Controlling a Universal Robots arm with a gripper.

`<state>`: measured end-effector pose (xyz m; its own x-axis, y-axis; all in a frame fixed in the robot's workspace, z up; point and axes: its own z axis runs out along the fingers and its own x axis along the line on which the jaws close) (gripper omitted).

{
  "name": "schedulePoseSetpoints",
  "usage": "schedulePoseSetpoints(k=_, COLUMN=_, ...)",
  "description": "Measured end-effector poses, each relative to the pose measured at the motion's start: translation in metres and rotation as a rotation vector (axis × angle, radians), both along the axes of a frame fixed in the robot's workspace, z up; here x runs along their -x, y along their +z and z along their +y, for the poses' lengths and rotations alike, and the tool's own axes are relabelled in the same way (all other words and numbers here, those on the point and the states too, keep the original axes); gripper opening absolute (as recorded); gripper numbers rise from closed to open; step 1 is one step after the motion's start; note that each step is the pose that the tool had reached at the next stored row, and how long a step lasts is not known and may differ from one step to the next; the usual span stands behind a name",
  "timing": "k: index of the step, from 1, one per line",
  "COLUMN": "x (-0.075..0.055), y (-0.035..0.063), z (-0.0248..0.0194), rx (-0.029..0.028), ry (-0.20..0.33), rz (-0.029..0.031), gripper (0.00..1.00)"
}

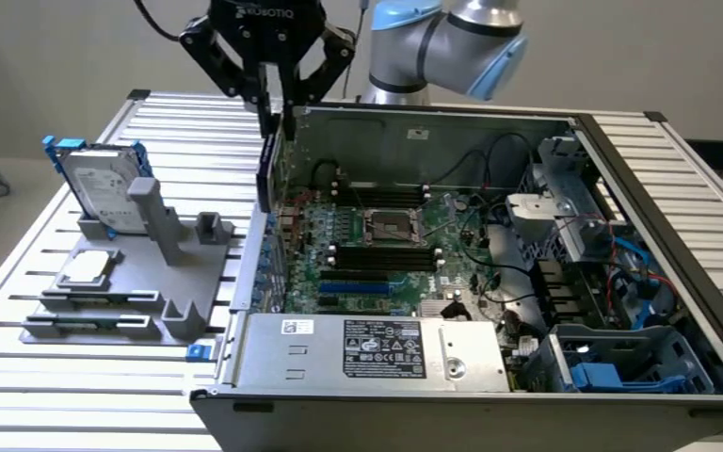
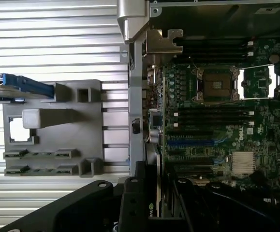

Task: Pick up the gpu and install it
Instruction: 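Pick up the gpu and move the gpu toward the slot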

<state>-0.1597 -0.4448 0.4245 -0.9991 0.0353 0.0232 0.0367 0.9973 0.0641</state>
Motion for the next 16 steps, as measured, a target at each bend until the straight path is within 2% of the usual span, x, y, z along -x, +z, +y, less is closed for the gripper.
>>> schedulePoseSetpoints(k=4, x=-0.018, y=-0.0025, z=0.0, rx=-0.0001, ry=0.0, rz=-0.0001, gripper=0.26)
schedulePoseSetpoints(k=16, x=-0.073, y=-0.0243, z=0.0005, rx=0.0023, ry=0.0, rz=-0.0001, gripper=0.26)
